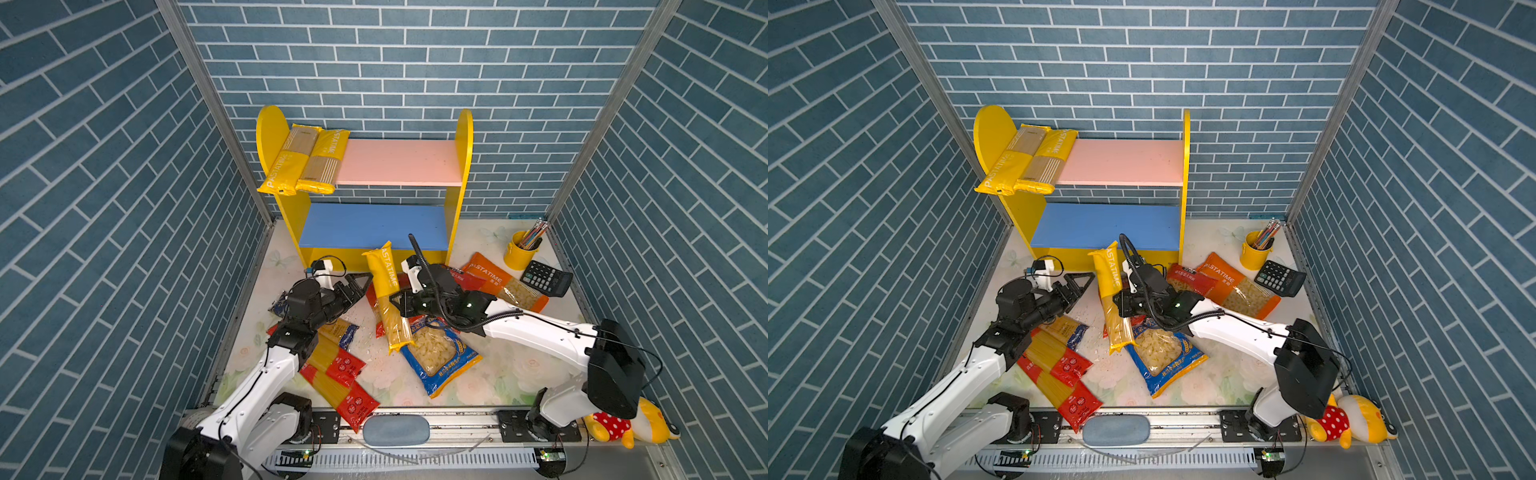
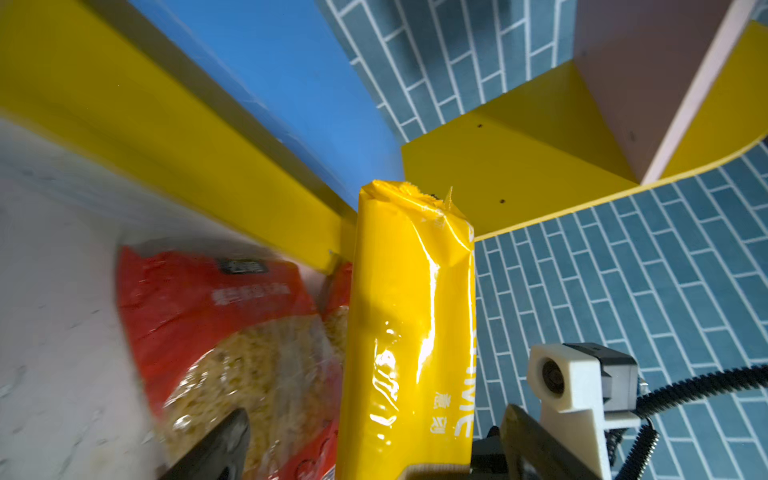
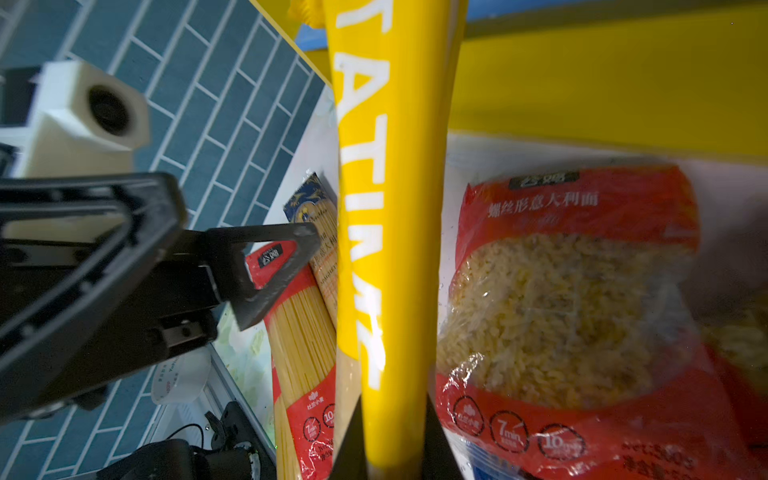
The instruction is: Place and organize the pasta boxes and bags onto the shelf
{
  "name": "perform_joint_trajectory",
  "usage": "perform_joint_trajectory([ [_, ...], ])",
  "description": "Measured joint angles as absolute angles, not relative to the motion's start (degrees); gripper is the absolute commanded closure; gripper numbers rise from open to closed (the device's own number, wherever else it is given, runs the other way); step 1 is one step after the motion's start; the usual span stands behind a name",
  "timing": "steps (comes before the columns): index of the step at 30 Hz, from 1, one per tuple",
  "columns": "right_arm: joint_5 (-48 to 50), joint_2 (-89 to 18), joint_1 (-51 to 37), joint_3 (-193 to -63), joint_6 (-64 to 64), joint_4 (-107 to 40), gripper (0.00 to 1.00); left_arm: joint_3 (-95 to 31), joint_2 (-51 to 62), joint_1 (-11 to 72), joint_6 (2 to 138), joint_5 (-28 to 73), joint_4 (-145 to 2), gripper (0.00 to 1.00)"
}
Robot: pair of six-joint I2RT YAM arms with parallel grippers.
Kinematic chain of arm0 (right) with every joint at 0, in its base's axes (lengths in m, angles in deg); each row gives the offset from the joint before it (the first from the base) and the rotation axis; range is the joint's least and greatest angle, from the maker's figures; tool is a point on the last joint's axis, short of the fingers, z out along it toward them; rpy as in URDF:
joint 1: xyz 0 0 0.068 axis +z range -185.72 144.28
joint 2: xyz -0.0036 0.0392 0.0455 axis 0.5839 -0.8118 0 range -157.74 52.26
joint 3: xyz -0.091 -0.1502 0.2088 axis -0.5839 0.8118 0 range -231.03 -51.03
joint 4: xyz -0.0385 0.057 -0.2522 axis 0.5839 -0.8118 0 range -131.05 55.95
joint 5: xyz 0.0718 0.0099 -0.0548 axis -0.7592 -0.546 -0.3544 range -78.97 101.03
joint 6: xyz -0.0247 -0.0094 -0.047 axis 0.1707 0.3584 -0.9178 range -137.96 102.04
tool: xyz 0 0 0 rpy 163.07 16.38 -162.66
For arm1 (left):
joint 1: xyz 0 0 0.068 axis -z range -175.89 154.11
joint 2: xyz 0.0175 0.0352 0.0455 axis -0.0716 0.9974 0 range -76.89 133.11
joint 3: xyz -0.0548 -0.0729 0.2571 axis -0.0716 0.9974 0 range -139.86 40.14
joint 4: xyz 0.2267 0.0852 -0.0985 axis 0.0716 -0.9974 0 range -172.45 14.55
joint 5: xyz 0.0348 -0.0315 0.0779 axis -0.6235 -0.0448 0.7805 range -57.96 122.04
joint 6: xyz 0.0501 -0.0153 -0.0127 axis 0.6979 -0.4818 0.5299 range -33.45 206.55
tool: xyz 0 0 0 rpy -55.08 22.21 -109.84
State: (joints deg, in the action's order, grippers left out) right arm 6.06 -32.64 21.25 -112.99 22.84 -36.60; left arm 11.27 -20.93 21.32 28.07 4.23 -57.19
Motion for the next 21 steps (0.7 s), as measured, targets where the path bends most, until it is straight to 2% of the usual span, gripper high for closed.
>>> perform_joint_trajectory([
  [3, 5.92, -29.62, 20.98, -111.81, 22.60, -35.03, 0.93, 11.21, -16.99, 23.85, 27.83, 3.01, -51.46, 0.09],
  [14, 1.84, -27.59, 19.67, -110.74, 22.86, -34.44, 0.87, 8.74, -9.54, 27.35, 24.99, -0.80, -38.33, 0.53],
  [17, -0.76, -26.50, 18.27, -109.99, 24.17, -33.98, 0.80, 8.30, -8.78, 27.35, 24.42, -1.26, -37.39, 0.65],
  [21, -6.05, -24.77, 14.95, -106.69, 27.12, -29.98, 0.62, 7.43, -8.51, 27.46, 23.96, -2.26, -36.58, 0.80],
])
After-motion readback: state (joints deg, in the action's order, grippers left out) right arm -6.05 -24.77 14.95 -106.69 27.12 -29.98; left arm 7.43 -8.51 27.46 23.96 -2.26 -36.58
